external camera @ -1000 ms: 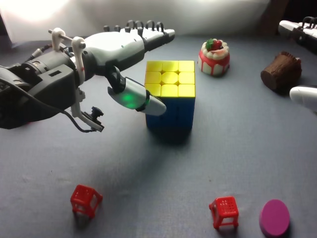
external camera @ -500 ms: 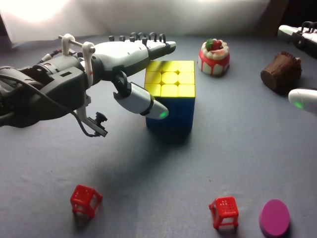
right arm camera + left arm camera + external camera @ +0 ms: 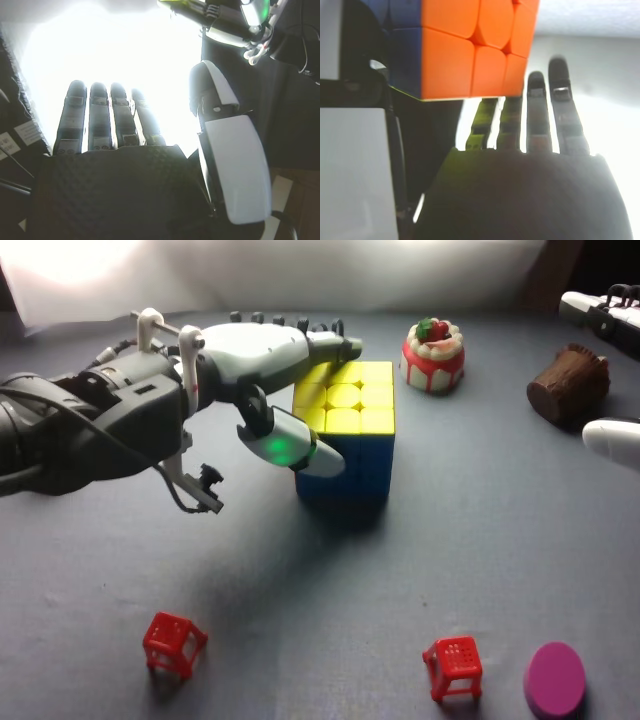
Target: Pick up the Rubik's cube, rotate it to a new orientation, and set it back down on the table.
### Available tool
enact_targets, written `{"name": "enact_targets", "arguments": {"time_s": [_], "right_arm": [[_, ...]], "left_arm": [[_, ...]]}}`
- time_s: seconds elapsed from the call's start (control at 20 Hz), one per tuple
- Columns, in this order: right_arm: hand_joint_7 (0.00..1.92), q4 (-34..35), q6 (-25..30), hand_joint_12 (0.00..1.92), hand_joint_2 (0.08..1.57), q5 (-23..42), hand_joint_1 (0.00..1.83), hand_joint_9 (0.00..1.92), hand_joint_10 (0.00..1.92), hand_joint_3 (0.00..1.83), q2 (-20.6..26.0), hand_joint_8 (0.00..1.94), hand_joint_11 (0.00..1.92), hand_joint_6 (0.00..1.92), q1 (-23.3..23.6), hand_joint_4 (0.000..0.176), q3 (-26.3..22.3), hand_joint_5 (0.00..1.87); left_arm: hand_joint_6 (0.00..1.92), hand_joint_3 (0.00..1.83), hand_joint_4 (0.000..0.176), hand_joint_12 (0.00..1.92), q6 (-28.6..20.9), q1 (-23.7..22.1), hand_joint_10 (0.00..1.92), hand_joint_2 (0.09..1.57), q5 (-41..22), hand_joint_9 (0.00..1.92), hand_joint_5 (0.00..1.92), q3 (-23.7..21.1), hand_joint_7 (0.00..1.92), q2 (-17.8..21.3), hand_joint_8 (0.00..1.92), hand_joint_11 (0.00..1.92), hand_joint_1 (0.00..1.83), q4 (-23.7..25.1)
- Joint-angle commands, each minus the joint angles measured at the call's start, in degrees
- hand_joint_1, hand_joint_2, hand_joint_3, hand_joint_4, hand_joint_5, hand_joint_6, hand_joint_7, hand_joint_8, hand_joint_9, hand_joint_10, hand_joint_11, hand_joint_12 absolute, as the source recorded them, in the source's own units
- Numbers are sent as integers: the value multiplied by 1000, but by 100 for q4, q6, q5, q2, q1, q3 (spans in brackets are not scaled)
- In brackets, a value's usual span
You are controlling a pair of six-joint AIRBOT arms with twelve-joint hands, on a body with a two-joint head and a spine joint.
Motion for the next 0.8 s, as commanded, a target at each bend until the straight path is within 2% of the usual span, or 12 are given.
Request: {"name": "enact_targets", "arguments": {"time_s": [0.0, 0.05, 0.1, 0.15, 0.2, 0.35, 0.45, 0.5, 0.55, 0.6, 0.65, 0.75], "right_arm": [[0, 52, 34, 21, 1304, 696, 545, 0, 0, 1, -2, 0, 12, 0, 38, 0, 17, 0], [0, 52, 34, 21, 1304, 697, 545, 0, 0, 1, -3, 0, 12, 0, 38, 0, 17, 0], [0, 52, 34, 23, 1311, 699, 527, 0, 0, 4, -6, 0, 4, 0, 38, 0, 17, 0], [0, 52, 34, 4, 1303, 699, 534, 0, 0, 0, -6, 0, 0, 0, 38, 0, 17, 0], [0, 50, 34, 3, 1297, 703, 527, 0, 0, 0, -6, 0, 6, 0, 38, 0, 17, 0], [0, 50, 34, 23, 1304, 728, 471, 0, 0, 2, -6, 0, 41, 0, 38, 0, 18, 0], [0, 50, 34, 621, 1330, 746, 433, 0, 0, 0, -5, 0, 0, 0, 38, 0, 18, 0], [0, 50, 34, 621, 1330, 748, 433, 0, 0, 0, -5, 0, 0, 0, 38, 0, 18, 0], [0, 50, 34, 633, 1329, 749, 428, 0, 0, 0, -5, 0, 0, 0, 38, 0, 18, 0], [0, 50, 34, 637, 1326, 750, 427, 0, 0, 0, -5, 0, 0, 0, 38, 0, 18, 0], [0, 50, 34, 638, 1334, 762, 421, 0, 0, 1, -5, 0, 0, 0, 38, 0, 18, 0], [0, 50, 34, 715, 1336, 817, 405, 0, 0, 1, -5, 0, 0, 0, 35, 0, 17, 0]], "left_arm": [[4, 0, 0, 1915, -1, -59, 1731, 1023, -566, 531, 142, -29, 393, 8, 1348, 739, 950, -13], [4, 0, 0, 1915, 40, -66, 1731, 1023, -608, 531, 142, -66, 393, 31, 1348, 739, 950, -13], [395, 1, 0, 1920, 80, -81, 1883, 1030, -673, 614, 523, -113, 487, 65, 1643, 825, 1031, -13], [960, 0, 0, 1921, 103, -93, 1913, 1208, -702, 710, 684, -136, 698, 84, 1646, 878, 1168, -12], [1189, 4, 0, 1921, 119, -101, 1921, 1281, -771, 730, 665, -171, 702, 118, 1730, 862, 1182, -2], [1285, 0, 0, 1921, 120, -112, 1921, 1276, -889, 682, 725, -238, 677, 181, 1699, 767, 1158, 36], [1500, 12, 8, 1921, 121, -125, 1921, 1298, -937, 700, 670, -264, 638, 201, 1646, 798, 1108, 81], [1500, 12, 8, 1921, 121, -125, 1921, 1298, -937, 700, 670, -264, 638, 201, 1646, 798, 1108, 89], [1640, 570, 30, 1921, 121, -124, 1921, 1044, -936, 746, 677, -265, 662, 199, 1721, 834, 1106, 97], [1635, 727, 0, 1921, 125, -114, 1921, 937, -933, 830, 720, -266, 769, 200, 1881, 925, 1072, 97], [1864, 474, 0, 1921, 125, -101, 1921, 946, -979, 977, 832, -285, 920, 213, 1913, 1057, 1232, 97], [1919, 237, 0, 1921, 125, -88, 1921, 1040, -1110, 1043, 898, -362, 996, 269, 1921, 1107, 1283, 115]]}}
